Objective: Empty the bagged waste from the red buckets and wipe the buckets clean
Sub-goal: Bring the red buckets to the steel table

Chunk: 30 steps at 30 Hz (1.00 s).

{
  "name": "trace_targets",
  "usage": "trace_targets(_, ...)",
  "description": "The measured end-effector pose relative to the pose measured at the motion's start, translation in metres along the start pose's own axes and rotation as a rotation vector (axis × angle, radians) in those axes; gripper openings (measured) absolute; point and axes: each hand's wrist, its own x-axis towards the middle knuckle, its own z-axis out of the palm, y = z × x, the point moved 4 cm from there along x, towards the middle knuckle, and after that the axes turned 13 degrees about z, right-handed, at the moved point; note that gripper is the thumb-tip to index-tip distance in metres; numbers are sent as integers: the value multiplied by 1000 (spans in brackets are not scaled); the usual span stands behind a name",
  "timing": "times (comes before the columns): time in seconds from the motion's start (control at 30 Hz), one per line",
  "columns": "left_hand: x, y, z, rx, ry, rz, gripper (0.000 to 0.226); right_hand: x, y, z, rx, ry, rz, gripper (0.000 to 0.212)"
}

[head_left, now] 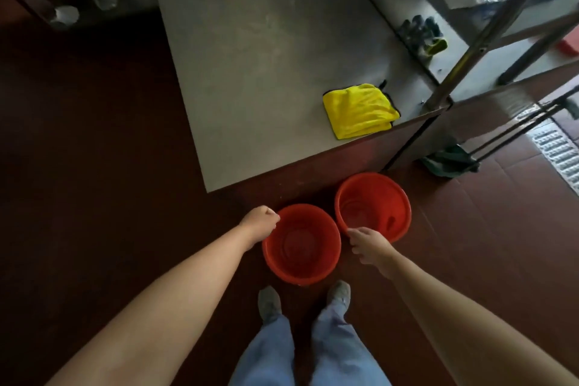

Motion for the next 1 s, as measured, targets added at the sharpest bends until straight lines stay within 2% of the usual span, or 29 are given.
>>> trace_targets(0.07, 14, -15, 6, -64, 23, -47, 13, 18, -6, 2, 38, -53, 24, 22)
trace_targets(0.2, 50, -46, 18, -133, 57, -105, 17, 68, -4, 8, 94, -113, 76, 52)
trace_targets(0.33, 86, -82, 37, -224, 57, -182, 20, 126, 8, 21, 164, -137, 136, 62)
trace_targets(0.5, 139, -143, 64, -410, 29, -264, 47, 206, 25, 41, 248, -156, 188, 69)
trace_targets(0.8, 229, -265, 118, -482, 39, -358, 68, 338, 61, 65, 351, -88, 220, 48)
trace_targets(1.0, 269, -326, 140, -543, 108, -363, 79, 404, 98, 62, 417, 87, 165, 50)
